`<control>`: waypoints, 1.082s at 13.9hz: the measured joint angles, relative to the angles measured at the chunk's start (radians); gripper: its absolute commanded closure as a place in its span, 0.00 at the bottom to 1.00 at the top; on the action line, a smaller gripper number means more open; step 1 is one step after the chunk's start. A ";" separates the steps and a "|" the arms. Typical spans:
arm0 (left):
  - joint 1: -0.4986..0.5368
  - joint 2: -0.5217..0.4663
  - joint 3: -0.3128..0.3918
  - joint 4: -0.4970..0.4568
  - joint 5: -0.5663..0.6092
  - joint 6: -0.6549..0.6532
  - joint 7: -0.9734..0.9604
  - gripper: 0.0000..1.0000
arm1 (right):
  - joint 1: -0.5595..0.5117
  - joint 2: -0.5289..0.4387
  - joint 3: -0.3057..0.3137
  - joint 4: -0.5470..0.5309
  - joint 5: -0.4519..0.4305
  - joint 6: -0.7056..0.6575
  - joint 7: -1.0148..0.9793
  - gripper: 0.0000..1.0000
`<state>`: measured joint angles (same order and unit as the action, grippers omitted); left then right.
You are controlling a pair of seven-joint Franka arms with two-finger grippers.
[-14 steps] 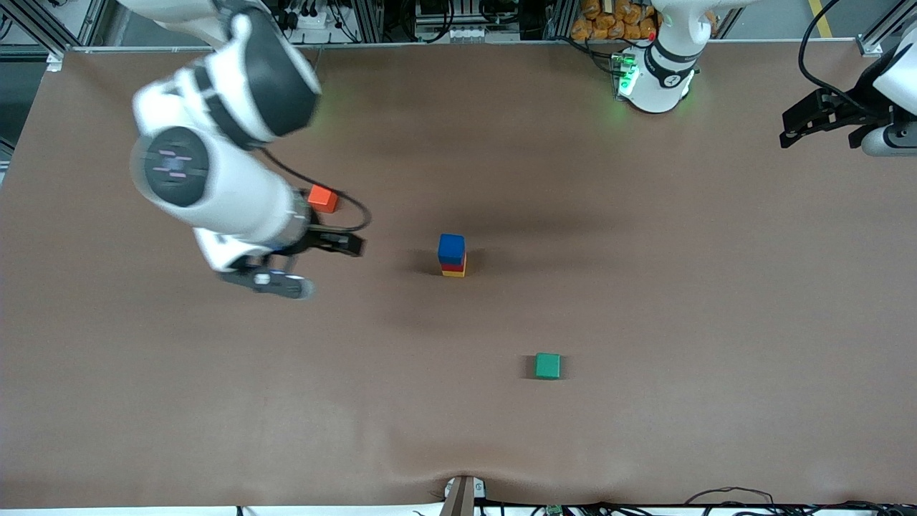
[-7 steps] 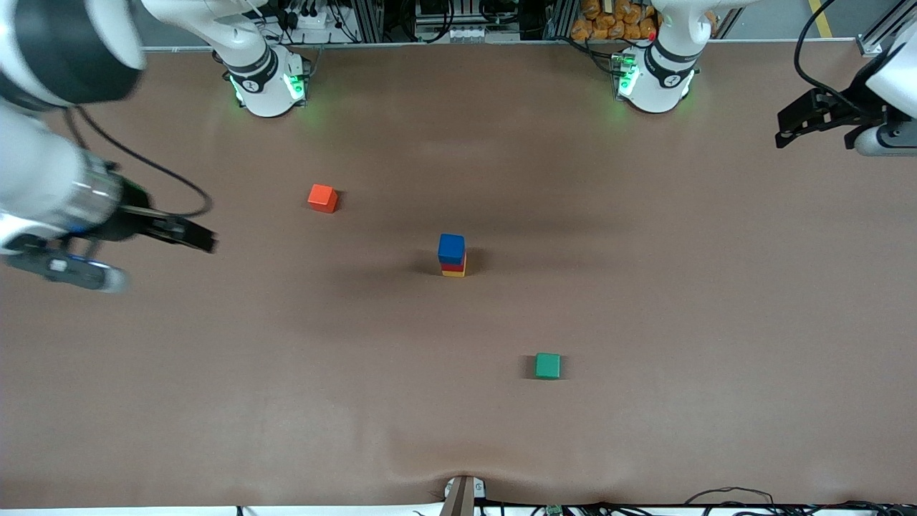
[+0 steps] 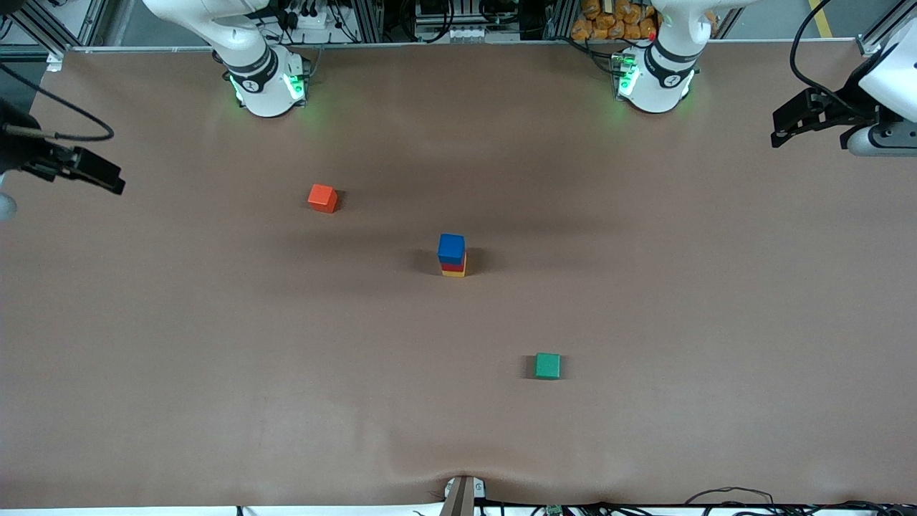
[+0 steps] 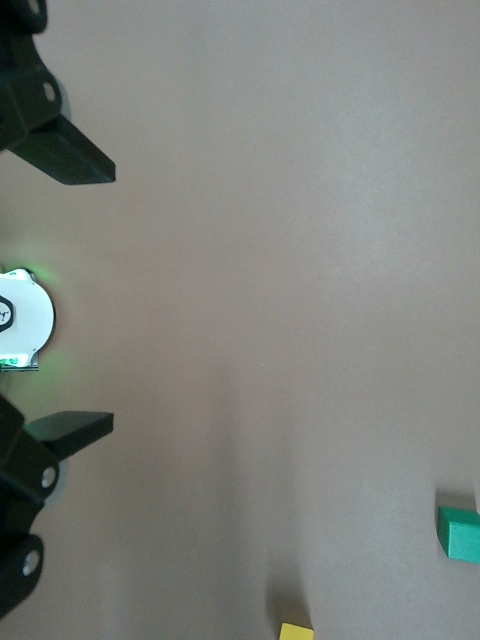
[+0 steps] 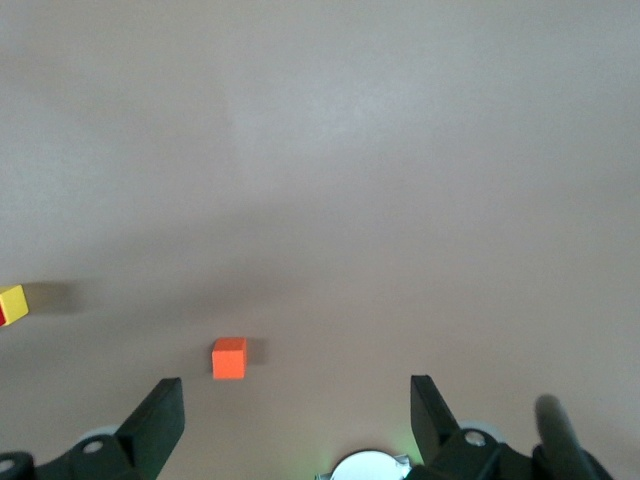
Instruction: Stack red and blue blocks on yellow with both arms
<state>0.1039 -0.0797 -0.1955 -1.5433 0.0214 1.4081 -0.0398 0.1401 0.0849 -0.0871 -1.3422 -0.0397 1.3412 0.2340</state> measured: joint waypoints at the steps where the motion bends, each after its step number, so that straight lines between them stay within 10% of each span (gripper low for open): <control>1: 0.000 -0.001 -0.002 0.001 0.000 0.000 0.000 0.00 | -0.007 -0.061 0.000 -0.103 -0.001 0.068 -0.017 0.00; 6: 0.000 -0.002 -0.008 0.015 0.000 0.005 0.000 0.00 | -0.054 -0.247 -0.004 -0.386 -0.004 0.182 -0.060 0.00; 15: 0.003 0.005 0.001 0.017 0.008 0.019 0.000 0.00 | -0.080 -0.165 -0.002 -0.209 -0.002 0.097 -0.163 0.00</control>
<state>0.1071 -0.0747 -0.1941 -1.5263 0.0290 1.4271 -0.0397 0.0602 -0.0796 -0.0893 -1.5516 -0.0420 1.4382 0.0711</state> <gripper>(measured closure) 0.000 0.000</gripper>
